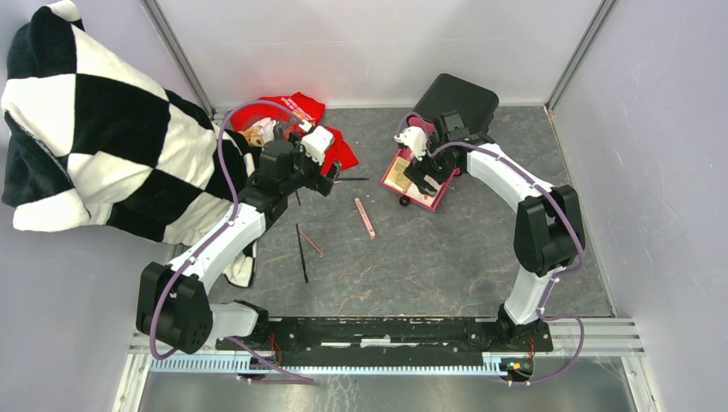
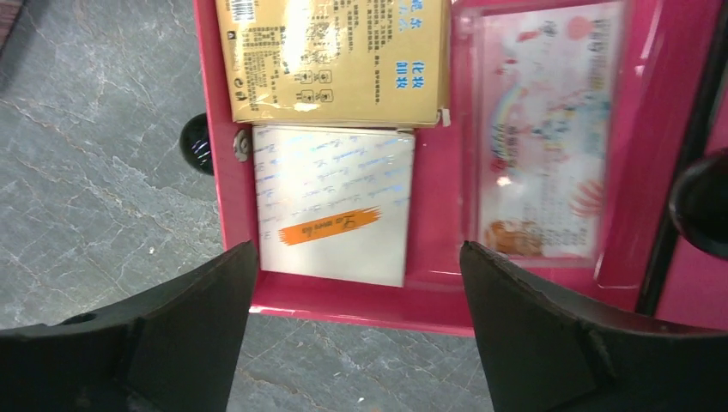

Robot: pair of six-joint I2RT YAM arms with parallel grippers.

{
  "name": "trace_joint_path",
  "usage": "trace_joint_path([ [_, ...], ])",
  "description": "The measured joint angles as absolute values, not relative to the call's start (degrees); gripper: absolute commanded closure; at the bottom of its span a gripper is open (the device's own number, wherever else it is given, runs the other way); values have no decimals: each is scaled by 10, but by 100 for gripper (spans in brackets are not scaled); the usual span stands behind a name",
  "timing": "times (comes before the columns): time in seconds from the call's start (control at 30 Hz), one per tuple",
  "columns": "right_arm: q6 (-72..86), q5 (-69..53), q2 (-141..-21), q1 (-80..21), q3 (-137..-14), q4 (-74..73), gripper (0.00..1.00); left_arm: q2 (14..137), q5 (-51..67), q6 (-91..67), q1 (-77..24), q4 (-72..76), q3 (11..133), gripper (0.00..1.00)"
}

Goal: Organize the makeup
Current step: Place the makeup in the drawer.

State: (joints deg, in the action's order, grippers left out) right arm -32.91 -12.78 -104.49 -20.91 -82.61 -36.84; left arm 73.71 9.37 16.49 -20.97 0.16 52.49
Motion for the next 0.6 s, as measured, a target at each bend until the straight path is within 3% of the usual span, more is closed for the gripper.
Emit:
trace_joint_path([
  [0.37,-331,-143,-1003,-218,-820,-363,6,737,94,165,-210,1,525,0],
  [0.6,-317,-176,-967,-296,-757,-322,12,737,77,155,-203,3,525,0],
])
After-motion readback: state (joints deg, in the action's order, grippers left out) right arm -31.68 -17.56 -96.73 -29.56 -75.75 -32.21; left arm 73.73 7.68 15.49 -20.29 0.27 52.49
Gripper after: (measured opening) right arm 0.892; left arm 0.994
